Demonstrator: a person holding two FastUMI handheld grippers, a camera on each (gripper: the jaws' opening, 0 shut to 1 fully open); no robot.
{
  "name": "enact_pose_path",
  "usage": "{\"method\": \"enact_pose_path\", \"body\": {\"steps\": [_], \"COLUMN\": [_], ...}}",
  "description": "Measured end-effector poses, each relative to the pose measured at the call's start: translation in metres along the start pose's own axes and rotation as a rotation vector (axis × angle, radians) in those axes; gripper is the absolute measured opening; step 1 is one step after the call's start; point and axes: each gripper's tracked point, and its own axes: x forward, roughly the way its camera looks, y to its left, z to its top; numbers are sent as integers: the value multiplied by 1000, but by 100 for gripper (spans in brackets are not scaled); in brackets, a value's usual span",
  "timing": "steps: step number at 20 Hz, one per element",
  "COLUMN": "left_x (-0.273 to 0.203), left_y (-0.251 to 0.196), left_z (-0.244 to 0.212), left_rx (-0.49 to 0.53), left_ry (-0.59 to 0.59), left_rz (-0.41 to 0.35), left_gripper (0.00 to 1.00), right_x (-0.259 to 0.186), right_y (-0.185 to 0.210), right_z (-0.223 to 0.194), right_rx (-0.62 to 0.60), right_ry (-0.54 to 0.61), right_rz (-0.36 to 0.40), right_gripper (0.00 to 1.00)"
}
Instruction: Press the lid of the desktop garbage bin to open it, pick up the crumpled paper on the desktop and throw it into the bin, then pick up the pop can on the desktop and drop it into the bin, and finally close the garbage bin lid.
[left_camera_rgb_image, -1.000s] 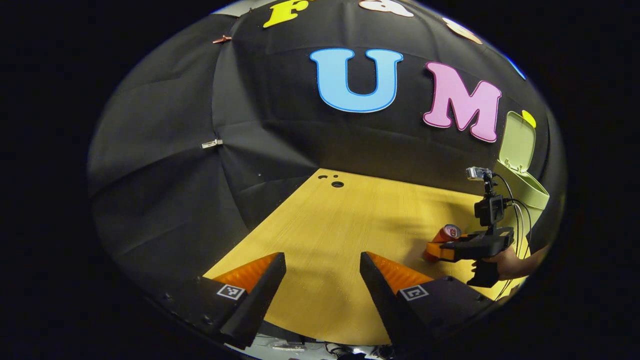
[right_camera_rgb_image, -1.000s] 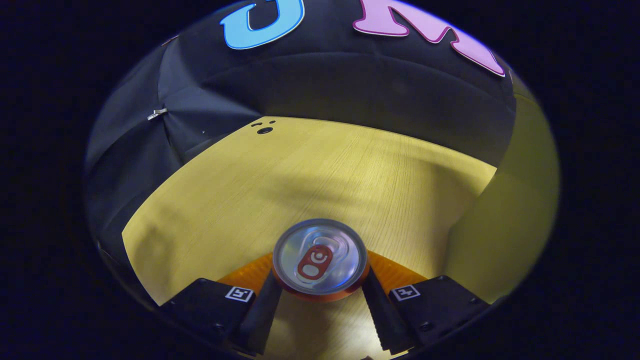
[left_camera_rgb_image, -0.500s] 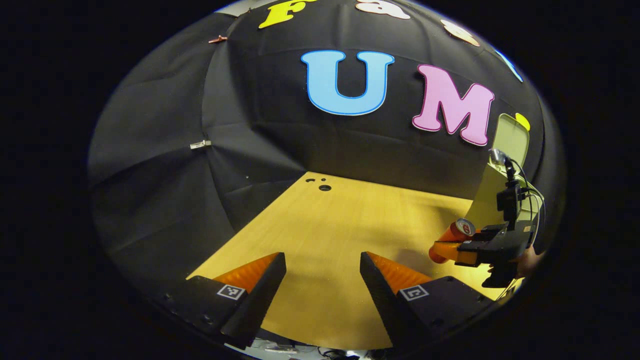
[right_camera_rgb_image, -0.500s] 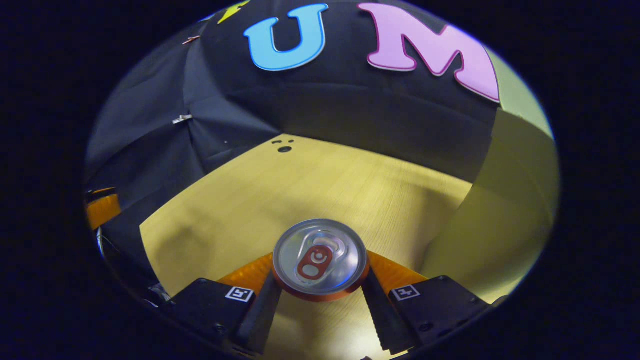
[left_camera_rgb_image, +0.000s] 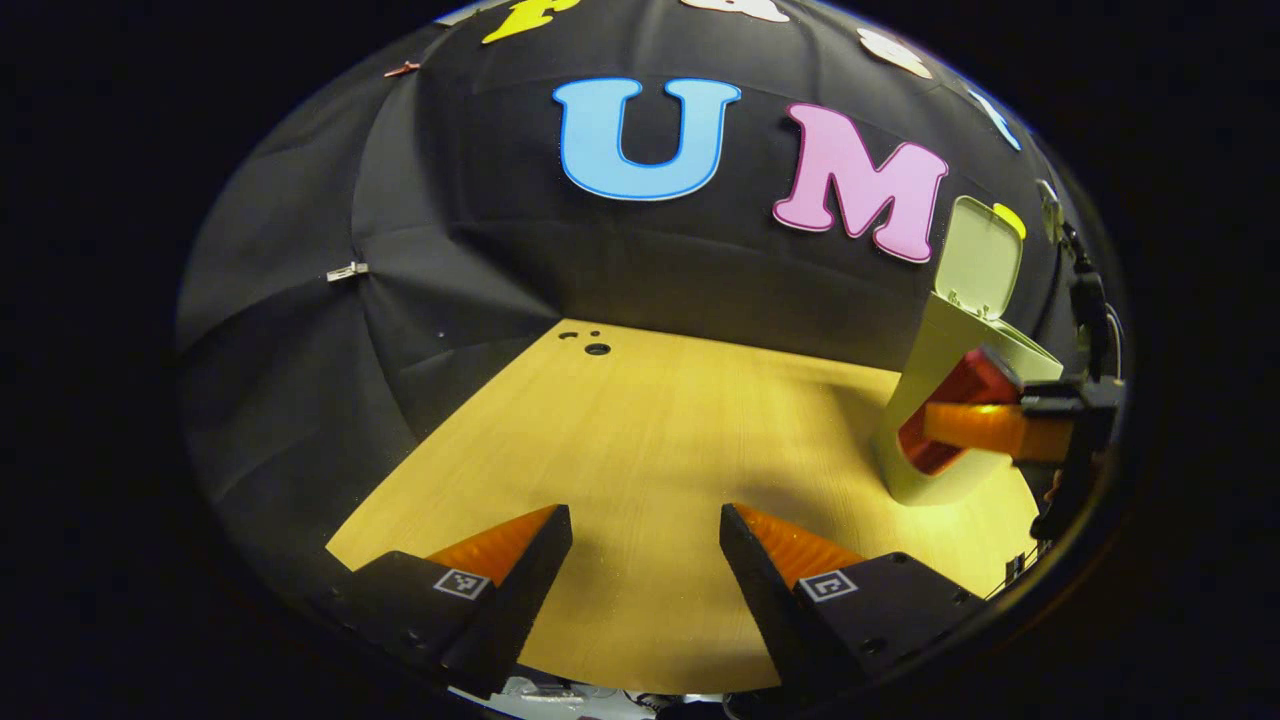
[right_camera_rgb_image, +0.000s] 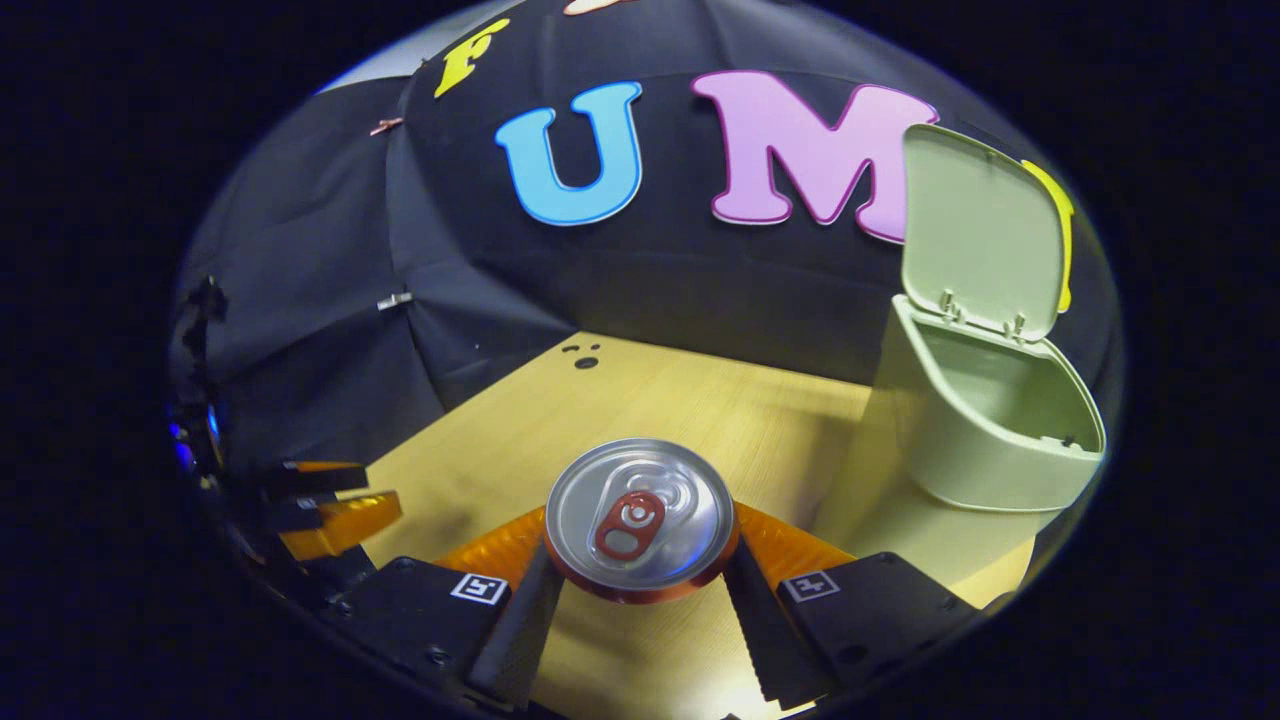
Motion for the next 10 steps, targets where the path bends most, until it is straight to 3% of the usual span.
{"method": "enact_pose_path", "body": {"steps": [10], "left_x": [33], "left_y": [-38], "left_z": [5], "left_rx": [-23], "left_ry": [29], "left_rz": [-99], "left_gripper": [96], "right_x": [-61], "right_y": [-43], "right_z": [76], "right_rx": [67], "right_ry": [-150], "right_rz": [-74], "right_gripper": [84]}}
